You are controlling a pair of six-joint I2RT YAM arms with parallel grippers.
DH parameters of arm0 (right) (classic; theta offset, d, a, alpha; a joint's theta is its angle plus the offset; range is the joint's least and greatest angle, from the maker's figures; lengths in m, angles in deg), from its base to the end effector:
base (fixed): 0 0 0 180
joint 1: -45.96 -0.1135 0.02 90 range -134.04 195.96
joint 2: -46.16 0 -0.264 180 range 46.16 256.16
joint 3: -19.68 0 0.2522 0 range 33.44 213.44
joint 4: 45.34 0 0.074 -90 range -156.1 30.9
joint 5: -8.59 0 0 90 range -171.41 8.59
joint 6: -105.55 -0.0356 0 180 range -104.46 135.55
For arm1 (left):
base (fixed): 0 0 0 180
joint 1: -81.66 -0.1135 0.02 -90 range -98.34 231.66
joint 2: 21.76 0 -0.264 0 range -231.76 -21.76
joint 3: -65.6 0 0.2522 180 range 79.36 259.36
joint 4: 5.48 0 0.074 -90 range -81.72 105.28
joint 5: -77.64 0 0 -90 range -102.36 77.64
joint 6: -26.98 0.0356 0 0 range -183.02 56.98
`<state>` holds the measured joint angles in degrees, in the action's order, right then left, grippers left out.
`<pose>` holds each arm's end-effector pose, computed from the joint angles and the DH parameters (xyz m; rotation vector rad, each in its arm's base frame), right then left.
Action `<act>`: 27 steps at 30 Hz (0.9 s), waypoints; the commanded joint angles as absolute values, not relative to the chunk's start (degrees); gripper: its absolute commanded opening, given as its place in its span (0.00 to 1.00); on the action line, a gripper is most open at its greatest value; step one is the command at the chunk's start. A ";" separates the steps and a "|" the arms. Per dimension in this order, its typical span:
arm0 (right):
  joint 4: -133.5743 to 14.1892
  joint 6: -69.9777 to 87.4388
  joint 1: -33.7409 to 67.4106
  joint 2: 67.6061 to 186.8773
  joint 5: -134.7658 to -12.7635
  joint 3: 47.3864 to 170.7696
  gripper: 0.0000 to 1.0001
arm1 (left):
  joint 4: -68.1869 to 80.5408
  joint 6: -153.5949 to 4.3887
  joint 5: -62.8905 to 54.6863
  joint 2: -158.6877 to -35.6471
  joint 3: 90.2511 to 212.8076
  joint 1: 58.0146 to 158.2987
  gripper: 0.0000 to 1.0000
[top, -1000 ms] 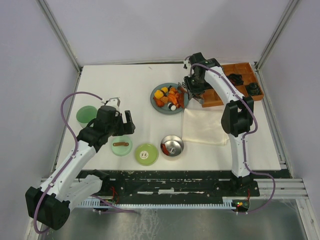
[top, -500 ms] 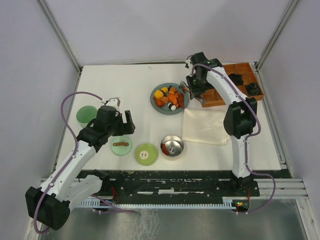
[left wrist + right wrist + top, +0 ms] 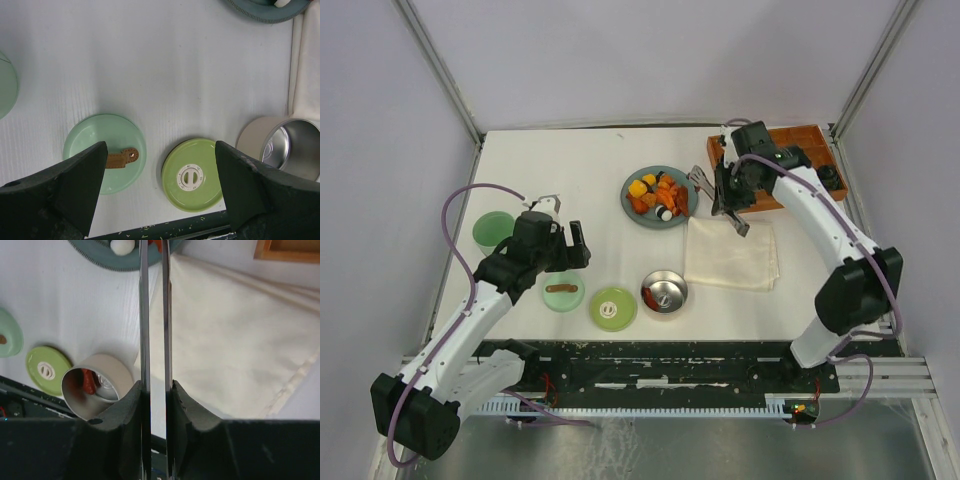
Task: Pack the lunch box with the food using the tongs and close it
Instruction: Pick up the fake food from the plate, then place the fake food in the packing box.
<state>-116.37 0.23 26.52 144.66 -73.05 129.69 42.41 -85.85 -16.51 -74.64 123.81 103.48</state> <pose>0.3392 0.1252 0.3308 -0.1479 2.6449 0.4003 0.1796 -0.0691 0.2734 -0.0577 2.3310 -0.3110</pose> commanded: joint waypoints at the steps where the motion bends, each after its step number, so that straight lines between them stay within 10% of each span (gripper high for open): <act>1: -111.73 -6.79 26.02 133.95 -67.72 119.79 0.29 | 40.21 -83.92 -16.42 -74.55 125.71 103.26 0.94; 27: -125.05 -13.84 4.33 112.29 -76.23 108.01 0.29 | 37.58 -81.92 -22.30 -73.88 126.22 103.28 0.93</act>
<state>-122.97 -11.96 7.57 114.06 -72.35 108.90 39.55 -84.32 -20.33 -75.30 124.68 103.48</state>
